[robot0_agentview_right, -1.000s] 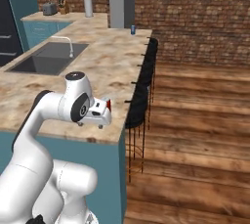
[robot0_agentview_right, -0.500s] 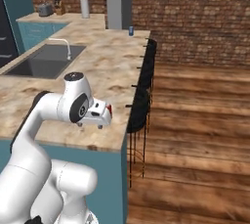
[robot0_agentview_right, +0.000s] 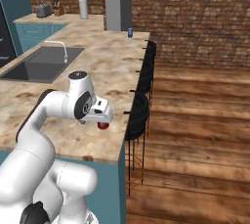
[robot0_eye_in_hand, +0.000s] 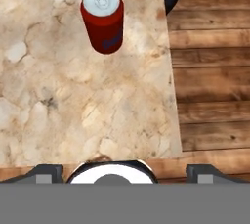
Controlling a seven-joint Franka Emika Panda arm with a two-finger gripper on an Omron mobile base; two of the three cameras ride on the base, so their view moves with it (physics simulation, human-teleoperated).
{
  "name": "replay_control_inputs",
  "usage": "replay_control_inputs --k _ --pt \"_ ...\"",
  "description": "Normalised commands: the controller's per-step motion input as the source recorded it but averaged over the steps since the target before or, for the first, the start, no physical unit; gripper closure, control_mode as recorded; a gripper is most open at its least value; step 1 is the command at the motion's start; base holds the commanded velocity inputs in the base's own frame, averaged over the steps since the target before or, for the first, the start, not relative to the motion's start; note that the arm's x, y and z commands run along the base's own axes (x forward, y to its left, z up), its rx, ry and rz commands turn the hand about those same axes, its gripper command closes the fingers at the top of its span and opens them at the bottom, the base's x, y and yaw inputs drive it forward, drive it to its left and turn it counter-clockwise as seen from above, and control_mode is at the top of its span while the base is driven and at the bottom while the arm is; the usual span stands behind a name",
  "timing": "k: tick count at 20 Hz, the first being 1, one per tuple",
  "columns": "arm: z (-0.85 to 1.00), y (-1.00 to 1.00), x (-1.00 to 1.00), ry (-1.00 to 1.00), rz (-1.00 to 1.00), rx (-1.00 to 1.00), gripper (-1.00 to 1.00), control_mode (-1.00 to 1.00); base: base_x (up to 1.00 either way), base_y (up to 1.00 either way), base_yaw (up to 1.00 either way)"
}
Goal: Four empty soda cans are scattered around the kitchen. Gather all the cans and cluster them next to the stove for recycling.
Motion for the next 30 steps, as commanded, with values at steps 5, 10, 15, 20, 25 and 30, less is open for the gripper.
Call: replay_control_inputs --k 5,10,15,20,25,30 --pt "0.0 0.09 0.46 0.12 0.0 0.0 -1.0 -1.0 0.0 0.0 0.0" --pt "0.0 0.03 0.3 0.15 0.0 0.0 -1.0 -1.0 0.0 0.0 0.0" --pt "0.0 0.0 0.1 0.1 0.0 0.01 -1.0 -1.0 0.0 0.0 0.0" --pt "-0.08 0.0 0.04 0.04 0.0 0.0 -1.0 -1.0 0.0 0.0 0.0" --pt "-0.03 0.03 0.01 0.0 0.0 0.0 -1.0 -1.0 0.0 0.0 0.0" --pt "-0.17 0.05 0.0 0.0 0.0 0.0 -1.0 -1.0 0.0 0.0 0.0"
